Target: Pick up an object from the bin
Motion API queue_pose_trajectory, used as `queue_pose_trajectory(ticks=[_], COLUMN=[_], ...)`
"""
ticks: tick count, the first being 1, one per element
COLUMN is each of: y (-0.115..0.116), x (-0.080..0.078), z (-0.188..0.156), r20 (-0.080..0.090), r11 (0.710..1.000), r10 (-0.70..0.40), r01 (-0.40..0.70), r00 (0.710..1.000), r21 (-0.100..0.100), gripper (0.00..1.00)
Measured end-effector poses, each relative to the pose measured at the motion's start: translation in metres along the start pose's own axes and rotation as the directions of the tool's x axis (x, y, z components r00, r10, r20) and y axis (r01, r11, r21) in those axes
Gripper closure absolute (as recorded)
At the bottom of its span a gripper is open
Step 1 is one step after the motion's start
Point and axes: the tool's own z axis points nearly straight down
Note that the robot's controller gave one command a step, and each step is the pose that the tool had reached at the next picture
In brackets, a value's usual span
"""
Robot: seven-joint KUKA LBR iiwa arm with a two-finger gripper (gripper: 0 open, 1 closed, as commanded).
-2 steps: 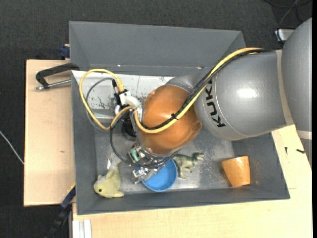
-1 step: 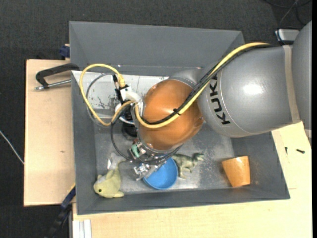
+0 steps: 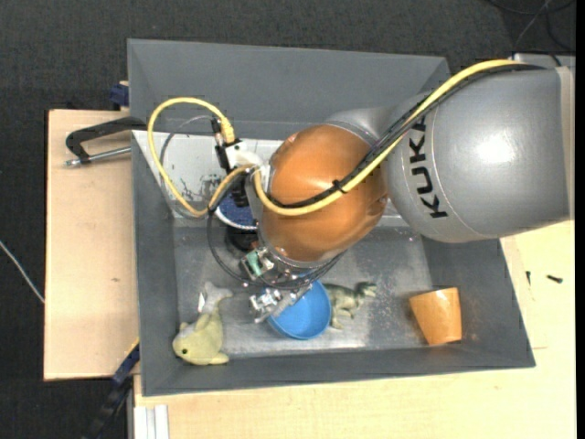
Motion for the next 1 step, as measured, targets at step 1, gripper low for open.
queue_pose_trajectory(ticks=[1], y=[-0.0021], x=[-0.0014], z=[-0.0344], r20=[0.0], r11=[1.0], r10=[0.004], r01=[-0.004], r00=[1.0], r21=[0.0], gripper=[1.0])
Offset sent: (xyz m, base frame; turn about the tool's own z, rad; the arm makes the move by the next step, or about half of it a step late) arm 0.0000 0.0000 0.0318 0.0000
